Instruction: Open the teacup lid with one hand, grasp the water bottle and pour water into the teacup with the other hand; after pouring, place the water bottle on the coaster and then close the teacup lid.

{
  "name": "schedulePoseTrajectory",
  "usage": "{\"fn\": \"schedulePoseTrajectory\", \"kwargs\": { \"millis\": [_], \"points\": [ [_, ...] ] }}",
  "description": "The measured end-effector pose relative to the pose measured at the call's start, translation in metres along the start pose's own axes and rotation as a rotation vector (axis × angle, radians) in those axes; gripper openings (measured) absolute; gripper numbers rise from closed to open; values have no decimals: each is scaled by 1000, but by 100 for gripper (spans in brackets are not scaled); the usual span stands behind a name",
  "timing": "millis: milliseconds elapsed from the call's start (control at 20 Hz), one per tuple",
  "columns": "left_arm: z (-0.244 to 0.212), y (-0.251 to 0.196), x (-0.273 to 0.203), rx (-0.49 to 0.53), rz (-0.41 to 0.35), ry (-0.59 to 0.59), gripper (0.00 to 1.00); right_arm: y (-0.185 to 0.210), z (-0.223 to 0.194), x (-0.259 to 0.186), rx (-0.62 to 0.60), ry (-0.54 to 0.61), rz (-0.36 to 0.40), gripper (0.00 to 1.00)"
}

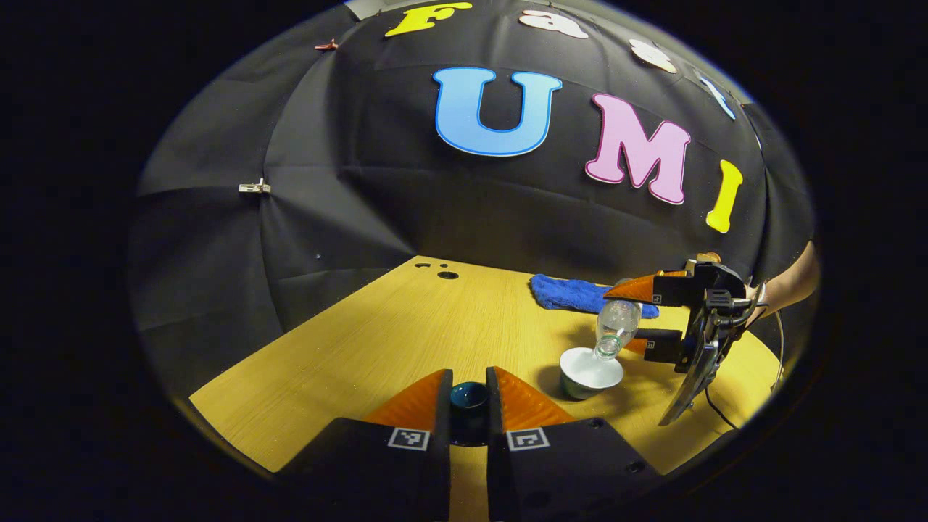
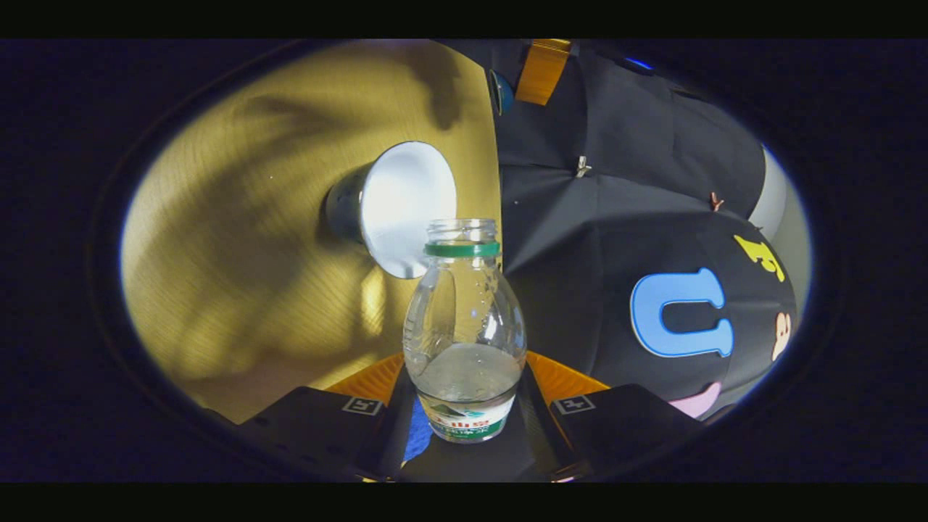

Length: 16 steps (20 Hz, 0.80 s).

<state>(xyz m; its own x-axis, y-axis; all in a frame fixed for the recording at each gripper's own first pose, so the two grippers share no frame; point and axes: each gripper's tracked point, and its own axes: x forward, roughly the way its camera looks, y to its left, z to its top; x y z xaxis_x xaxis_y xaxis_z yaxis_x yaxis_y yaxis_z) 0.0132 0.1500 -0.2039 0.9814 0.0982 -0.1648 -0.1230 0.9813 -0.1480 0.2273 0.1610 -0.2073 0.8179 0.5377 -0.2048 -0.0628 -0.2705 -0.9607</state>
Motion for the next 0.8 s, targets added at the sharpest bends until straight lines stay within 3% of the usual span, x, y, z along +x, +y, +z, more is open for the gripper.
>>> {"fn": "schedulePoseTrajectory", "kwargs": {
  "millis": [300,350,400,800],
  "points": [
    [-2,4,-2,-5,6,0,24,-3,1,2,-43,-18,2,70],
    [-3,4,-2,-5,6,1,28,-3,0,2,-51,-21,3,70],
    [-5,5,-2,-5,8,2,24,-3,0,2,-58,-21,5,70],
    [-7,10,-4,-7,16,7,24,-8,-3,6,-106,-20,-3,70]
  ]
}}
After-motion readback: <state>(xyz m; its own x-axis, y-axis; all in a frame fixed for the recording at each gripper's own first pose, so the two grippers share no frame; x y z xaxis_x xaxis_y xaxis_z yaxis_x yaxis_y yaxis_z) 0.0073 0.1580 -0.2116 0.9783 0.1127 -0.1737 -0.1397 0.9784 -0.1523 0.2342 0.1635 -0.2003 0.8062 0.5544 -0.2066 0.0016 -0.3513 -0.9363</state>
